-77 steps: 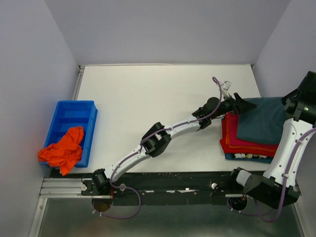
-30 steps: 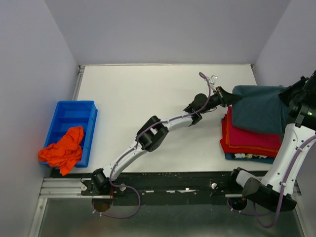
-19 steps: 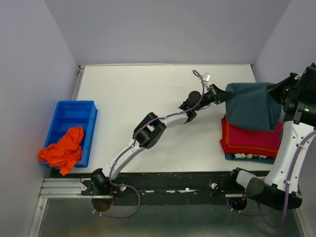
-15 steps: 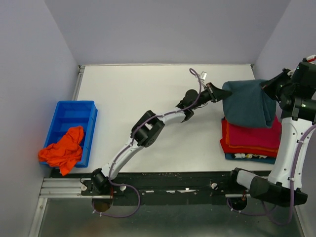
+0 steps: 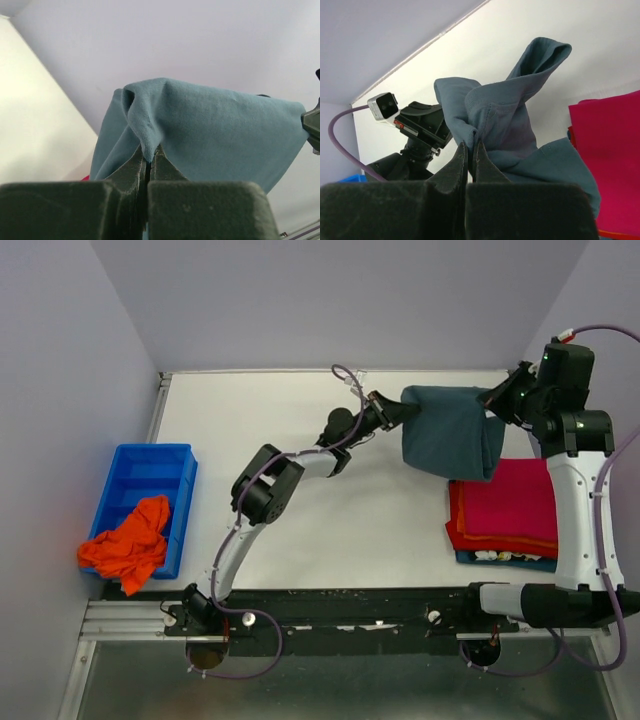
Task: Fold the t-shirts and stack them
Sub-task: Put the neatly folded tshirt into the corner of the board with both arms
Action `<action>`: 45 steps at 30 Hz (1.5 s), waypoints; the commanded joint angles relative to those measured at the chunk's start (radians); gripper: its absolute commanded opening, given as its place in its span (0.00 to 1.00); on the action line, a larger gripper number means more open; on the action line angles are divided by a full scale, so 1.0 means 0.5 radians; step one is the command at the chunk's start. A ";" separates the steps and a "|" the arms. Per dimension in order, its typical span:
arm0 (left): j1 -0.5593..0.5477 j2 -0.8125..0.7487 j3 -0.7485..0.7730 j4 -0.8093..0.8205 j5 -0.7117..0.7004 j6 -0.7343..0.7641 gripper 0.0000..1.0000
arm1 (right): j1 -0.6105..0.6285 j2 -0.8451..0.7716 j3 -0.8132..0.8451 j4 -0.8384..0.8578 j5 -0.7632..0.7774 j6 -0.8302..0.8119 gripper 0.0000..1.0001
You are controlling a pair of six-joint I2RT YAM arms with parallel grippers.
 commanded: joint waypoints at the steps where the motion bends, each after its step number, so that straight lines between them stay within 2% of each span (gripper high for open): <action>1: 0.102 -0.262 -0.259 0.097 0.127 0.083 0.00 | 0.118 0.067 0.011 0.174 0.026 0.091 0.01; 5: 0.210 -0.464 -0.596 0.079 0.170 0.172 0.00 | 0.231 0.137 -0.093 0.312 0.011 0.128 0.01; 8: 0.293 -0.666 -0.854 -0.098 0.210 0.362 0.00 | 0.317 0.168 -0.240 0.431 -0.008 0.164 0.01; 11: 0.339 -0.887 -1.161 -0.292 0.112 0.617 0.00 | 0.403 0.208 -0.332 0.517 -0.008 0.189 0.01; 15: 0.382 -1.163 -1.419 -0.512 0.005 0.776 0.00 | 0.544 0.254 -0.403 0.570 -0.005 0.201 0.01; 23: 0.382 -1.866 -1.781 -1.386 -0.437 1.221 0.00 | 0.778 0.101 -0.761 0.711 -0.023 0.241 0.01; 28: 0.382 -2.176 -1.904 -1.807 -0.630 1.335 0.00 | 0.805 -0.040 -1.010 0.763 0.041 0.247 0.01; 31: 0.382 -2.100 -1.886 -1.811 -0.618 1.335 0.00 | 0.802 -0.013 -1.066 0.772 0.213 0.238 0.01; 35: 0.382 -1.806 -1.757 -1.658 -0.523 1.320 0.00 | 0.790 0.223 -1.044 0.812 0.342 0.220 0.01; 41: 0.382 -1.266 -1.343 -1.483 -0.382 1.332 0.00 | 0.671 0.557 -1.007 0.913 0.483 0.287 0.01; 45: 0.382 -0.999 -1.052 -1.580 -0.409 1.372 0.00 | 0.560 0.732 -0.946 0.966 0.483 0.257 0.01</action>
